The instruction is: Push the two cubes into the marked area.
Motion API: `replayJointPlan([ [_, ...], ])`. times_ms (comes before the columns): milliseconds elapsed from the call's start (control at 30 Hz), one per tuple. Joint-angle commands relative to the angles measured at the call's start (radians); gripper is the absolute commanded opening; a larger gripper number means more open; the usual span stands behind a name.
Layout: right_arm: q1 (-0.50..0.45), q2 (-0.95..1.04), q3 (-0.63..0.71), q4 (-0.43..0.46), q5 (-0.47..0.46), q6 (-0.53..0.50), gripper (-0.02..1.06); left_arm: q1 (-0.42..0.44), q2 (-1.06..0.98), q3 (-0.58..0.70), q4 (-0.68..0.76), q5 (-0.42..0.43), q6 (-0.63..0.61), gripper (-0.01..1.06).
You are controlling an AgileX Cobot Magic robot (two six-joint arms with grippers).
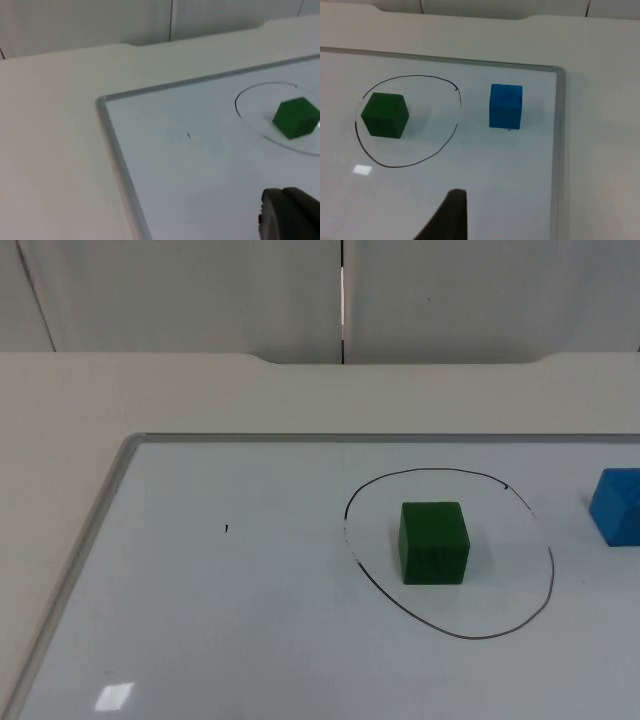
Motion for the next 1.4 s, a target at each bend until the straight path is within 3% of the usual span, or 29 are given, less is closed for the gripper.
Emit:
replayJointPlan([
  [0, -0.007, -0.004, 0.0, -0.006, -0.007, -0.005, 1.05, 0.001, -0.007, -0.008, -0.017, 0.033, 0.025, 0.0],
  [233, -0.007, -0.004, 0.0, -0.001, -0.007, -0.005, 1.05, 0.001, -0.007, 0.018, -0.017, 0.088, 0.056, 0.0],
  [1133, -0.007, -0.004, -0.002, 0.027, -0.012, -0.001, 1.05, 0.001, -0.01, 0.02, -0.017, 0.088, 0.088, 0.0],
  [1233, -0.007, -0.004, -0.002, 0.017, -0.012, 0.014, 1.05, 0.001, -0.01, 0.02, -0.017, 0.088, 0.088, 0.0],
  [1367, -0.007, 0.02, -0.002, -0.046, -0.012, 0.108, 1.03, 0.001, -0.01, 0.02, -0.017, 0.088, 0.088, 0.0],
])
